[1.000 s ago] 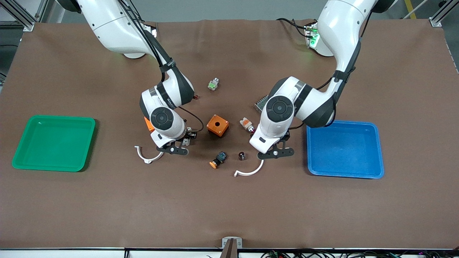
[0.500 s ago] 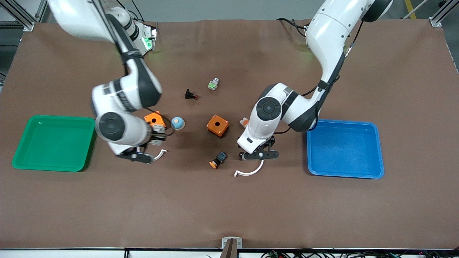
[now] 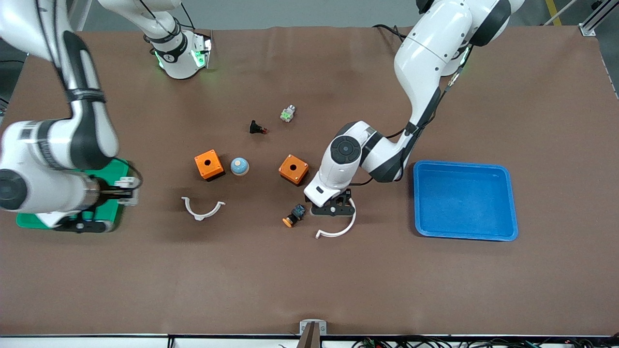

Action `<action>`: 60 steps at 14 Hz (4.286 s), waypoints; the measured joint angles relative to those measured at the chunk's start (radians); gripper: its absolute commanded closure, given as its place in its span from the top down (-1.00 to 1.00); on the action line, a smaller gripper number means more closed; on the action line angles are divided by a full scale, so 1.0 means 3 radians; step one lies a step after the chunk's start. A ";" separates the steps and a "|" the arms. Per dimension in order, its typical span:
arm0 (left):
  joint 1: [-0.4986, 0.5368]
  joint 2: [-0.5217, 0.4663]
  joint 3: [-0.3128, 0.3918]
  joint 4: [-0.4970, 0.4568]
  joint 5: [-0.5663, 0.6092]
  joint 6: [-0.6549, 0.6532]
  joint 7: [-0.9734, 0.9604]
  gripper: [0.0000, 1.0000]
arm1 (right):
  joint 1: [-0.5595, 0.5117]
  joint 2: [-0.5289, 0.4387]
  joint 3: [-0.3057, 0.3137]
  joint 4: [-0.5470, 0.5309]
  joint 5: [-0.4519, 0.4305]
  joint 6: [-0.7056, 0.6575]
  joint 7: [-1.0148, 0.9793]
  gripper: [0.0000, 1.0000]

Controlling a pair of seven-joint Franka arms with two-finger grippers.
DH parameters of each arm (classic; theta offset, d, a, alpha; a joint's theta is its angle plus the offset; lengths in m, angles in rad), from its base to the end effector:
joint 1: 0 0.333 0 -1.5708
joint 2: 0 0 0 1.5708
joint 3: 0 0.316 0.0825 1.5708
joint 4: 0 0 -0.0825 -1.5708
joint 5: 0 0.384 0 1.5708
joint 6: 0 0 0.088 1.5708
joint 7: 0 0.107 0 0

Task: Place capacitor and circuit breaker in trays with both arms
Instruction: 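Carry the circuit breaker with the right gripper over the green tray, then lower the breaker into the green tray while the left gripper grasps the capacitor, then release the breaker and raise the right gripper while the left gripper lifts the capacitor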

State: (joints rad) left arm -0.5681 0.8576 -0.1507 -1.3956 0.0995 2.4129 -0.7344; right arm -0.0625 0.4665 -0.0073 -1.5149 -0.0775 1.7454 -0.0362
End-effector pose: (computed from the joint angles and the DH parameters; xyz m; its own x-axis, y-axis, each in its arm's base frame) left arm 0.5791 -0.4729 0.2125 0.9947 0.0152 0.1014 0.0008 -0.9901 0.1401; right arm 0.6594 -0.0524 0.3762 0.9714 -0.0183 -0.2369 -0.0028 -0.9978 0.0657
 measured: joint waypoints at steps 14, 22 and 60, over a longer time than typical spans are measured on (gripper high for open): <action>-0.0025 0.0132 0.0118 0.0080 0.0000 0.0076 0.0012 0.30 | -0.1138 0.0602 0.0009 -0.0046 -0.0213 0.1111 -0.1180 -0.52; -0.0021 0.0132 0.0148 0.0087 0.0000 0.0077 0.0030 0.22 | -0.1177 0.0725 0.0014 -0.0109 -0.0154 0.1245 -0.1194 -0.45; 0.0680 -0.0779 0.0224 0.0195 0.0085 -0.0795 0.0309 -1.00 | 0.0162 -0.1376 0.0130 -0.0230 0.0363 -0.0452 0.0352 1.00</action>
State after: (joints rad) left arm -0.3641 0.6239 -0.0834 -1.3371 0.1251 2.1745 -0.6416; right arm -0.0140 0.0537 0.0319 -1.5840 0.0312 1.6098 0.0695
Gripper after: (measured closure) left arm 0.652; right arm 0.000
